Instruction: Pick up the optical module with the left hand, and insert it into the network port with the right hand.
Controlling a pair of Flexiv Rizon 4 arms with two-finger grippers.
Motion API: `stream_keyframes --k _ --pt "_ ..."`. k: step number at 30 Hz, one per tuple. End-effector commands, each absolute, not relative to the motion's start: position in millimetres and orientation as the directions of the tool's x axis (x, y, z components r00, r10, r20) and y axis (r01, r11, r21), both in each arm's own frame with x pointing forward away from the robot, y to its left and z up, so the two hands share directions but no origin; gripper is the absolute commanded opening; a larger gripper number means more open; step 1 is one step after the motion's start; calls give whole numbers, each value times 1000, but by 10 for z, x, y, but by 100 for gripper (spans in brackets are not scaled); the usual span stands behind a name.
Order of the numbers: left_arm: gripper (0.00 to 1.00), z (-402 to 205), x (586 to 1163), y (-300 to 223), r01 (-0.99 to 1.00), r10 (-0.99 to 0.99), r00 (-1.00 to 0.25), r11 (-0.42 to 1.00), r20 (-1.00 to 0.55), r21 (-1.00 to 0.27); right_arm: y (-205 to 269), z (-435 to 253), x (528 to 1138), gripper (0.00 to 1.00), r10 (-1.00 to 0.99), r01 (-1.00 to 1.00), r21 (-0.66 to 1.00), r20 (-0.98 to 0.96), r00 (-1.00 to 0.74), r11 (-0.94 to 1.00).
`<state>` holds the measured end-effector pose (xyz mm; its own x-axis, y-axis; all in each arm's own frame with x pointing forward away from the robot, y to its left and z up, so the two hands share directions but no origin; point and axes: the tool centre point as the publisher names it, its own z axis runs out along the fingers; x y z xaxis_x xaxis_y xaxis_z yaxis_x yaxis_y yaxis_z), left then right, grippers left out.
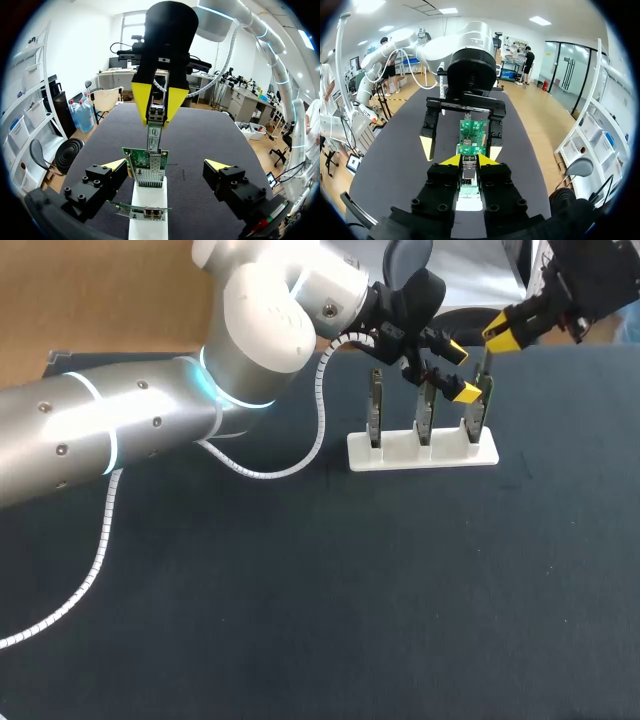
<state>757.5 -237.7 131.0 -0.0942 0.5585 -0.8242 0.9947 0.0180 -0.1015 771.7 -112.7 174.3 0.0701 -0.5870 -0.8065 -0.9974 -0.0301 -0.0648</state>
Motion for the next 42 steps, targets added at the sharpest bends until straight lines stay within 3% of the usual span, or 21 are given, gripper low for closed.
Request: stream_keyframes --k 1,42 --pt "100 1316 7568 -2379 995 561 -96 21 -822 -102 -1129 1765 7687 0 -588 -997 -74 -805 76 -27" --pt "100 1316 7568 -2379 995 561 -96 21 -822 -102 -1162 1695 7665 0 -582 -997 -72 -810 73 -25"
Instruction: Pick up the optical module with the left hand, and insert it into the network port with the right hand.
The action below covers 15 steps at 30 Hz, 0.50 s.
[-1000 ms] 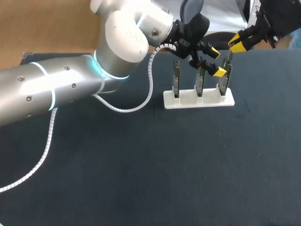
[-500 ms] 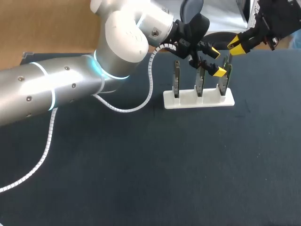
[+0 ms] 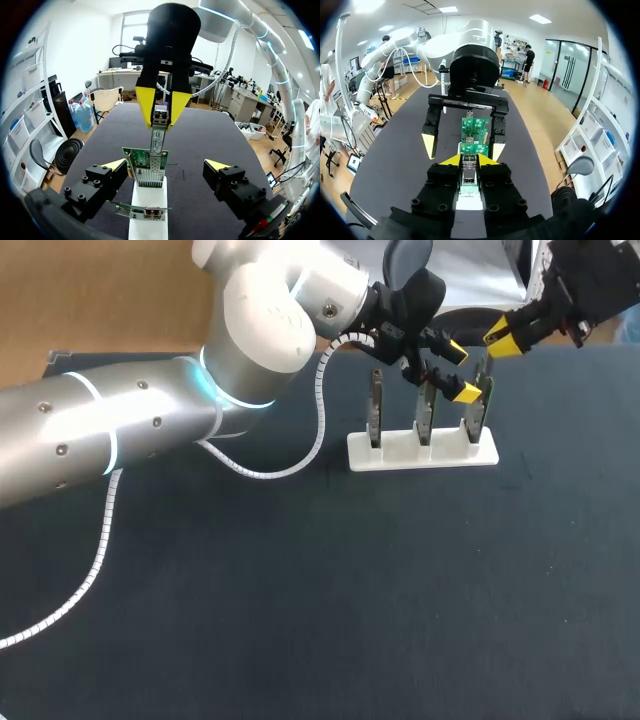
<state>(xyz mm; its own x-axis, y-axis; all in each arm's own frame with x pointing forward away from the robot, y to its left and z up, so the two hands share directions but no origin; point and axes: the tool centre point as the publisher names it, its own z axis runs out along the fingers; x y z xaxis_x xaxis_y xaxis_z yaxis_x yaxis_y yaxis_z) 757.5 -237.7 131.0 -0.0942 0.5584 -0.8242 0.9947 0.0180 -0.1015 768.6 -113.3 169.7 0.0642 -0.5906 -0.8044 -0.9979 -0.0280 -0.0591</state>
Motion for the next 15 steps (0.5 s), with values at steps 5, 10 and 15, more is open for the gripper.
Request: stream_keyframes --k 5,10,15 --pt "100 1316 7568 -2379 995 561 -96 21 -822 -102 -1159 1708 7696 0 -586 -997 -77 -807 78 -26" --pt "100 1316 7568 -2379 995 561 -96 21 -822 -102 -1143 1686 7706 0 -584 -997 -79 -808 80 -26" --pt "100 1316 7568 -2379 995 561 -96 21 -822 -102 -1131 1665 7711 0 -588 -996 -79 -805 84 -35"
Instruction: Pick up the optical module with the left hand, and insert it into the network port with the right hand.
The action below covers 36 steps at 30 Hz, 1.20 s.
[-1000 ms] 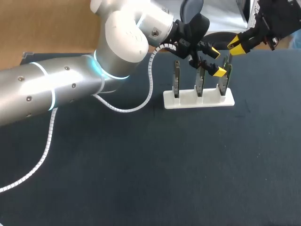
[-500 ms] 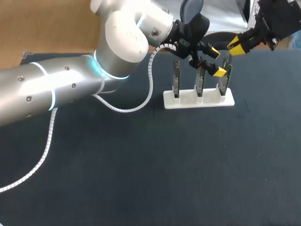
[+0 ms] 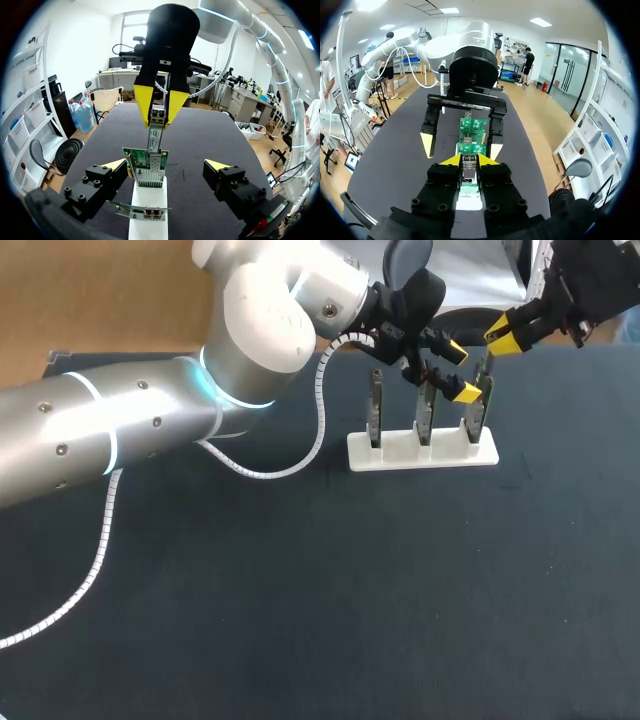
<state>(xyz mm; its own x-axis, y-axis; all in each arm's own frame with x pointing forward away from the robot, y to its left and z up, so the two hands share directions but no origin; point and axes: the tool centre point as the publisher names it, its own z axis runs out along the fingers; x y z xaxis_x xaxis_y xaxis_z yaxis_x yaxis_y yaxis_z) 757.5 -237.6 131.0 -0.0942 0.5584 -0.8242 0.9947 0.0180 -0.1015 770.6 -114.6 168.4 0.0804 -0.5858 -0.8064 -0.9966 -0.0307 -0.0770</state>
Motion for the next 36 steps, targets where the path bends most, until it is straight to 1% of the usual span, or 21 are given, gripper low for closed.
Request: stream_keyframes --k 1,19,36 --pt "100 1316 7568 -2379 995 561 -96 21 -822 -102 -1131 1659 7710 0 -589 -996 -78 -804 85 -36" --pt "100 1316 7568 -2379 995 561 -96 21 -822 -102 -1142 1718 7688 0 -584 -994 -96 -805 109 -54" --pt "100 1316 7568 -2379 995 561 -96 21 -822 -102 -1144 1658 7689 0 -586 -995 -84 -804 99 -52"
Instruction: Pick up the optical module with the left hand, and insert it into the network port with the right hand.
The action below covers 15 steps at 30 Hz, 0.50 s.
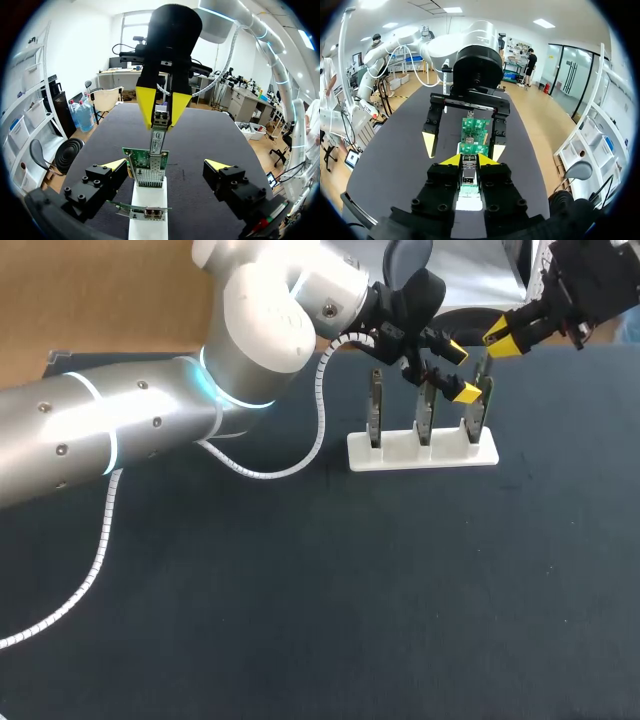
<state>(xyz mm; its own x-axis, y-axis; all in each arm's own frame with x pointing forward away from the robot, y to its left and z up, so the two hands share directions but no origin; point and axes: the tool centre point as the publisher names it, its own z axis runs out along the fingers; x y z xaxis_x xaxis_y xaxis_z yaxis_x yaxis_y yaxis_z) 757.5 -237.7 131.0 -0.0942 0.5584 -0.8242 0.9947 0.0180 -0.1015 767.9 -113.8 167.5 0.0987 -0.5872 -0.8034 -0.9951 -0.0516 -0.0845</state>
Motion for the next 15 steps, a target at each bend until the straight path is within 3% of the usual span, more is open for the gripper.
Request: stream_keyframes --k 1,15 --pt "100 1316 7568 -2379 995 561 -96 21 -822 -102 -1148 1666 7691 0 -582 -995 -86 -807 99 -50" --pt "100 1316 7568 -2379 995 561 -96 21 -822 -102 -1154 1686 7702 0 -581 -994 -93 -807 104 -49"
